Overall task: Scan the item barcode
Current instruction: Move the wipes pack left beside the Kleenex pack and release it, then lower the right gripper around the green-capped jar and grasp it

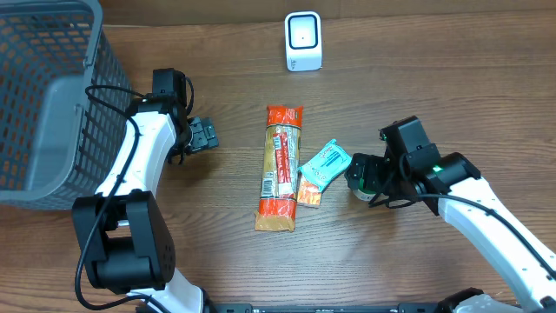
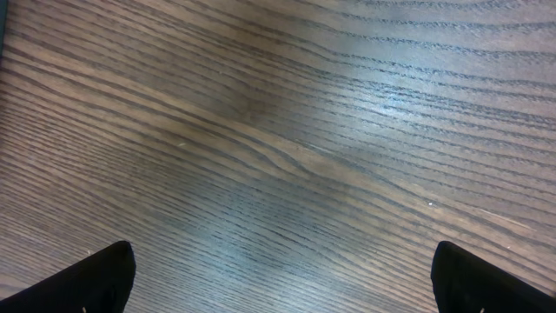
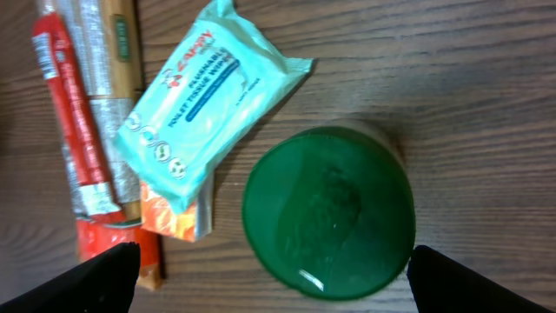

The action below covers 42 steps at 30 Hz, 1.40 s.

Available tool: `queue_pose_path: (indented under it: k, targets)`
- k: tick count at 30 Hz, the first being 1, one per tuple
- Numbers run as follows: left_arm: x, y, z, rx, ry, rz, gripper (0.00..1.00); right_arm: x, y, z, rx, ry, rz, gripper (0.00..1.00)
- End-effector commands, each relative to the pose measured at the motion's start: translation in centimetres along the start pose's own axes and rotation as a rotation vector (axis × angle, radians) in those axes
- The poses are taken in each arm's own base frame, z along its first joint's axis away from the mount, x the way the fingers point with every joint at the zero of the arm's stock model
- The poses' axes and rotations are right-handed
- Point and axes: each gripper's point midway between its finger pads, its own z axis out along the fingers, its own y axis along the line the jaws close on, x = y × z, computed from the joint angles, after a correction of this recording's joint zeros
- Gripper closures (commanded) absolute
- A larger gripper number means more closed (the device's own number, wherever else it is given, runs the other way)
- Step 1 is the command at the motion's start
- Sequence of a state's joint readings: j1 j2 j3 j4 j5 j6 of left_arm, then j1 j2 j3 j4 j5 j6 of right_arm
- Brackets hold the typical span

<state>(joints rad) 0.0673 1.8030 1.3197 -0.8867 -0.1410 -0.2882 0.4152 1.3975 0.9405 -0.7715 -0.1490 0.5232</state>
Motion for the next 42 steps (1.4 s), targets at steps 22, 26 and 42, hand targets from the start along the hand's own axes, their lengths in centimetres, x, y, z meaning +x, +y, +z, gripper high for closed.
queue_pose_path:
  k: [22, 26, 42]
  targets:
    - [0.0, 0.0, 0.0, 0.010, 0.002, -0.001, 0.00, 0.9, -6.8, 0.9, 0.365, 0.037, -0.085, 0.03]
    - [0.0, 0.0, 0.0, 0.010, 0.002, -0.001, 0.00, 0.9, -6.8, 0.9, 0.364, 0.037, -0.085, 0.00]
    - [0.0, 0.0, 0.0, 0.010, 0.002, -0.001, 0.00, -0.8, -5.3, 1.5, 0.297, -0.026, -0.135, 0.11]
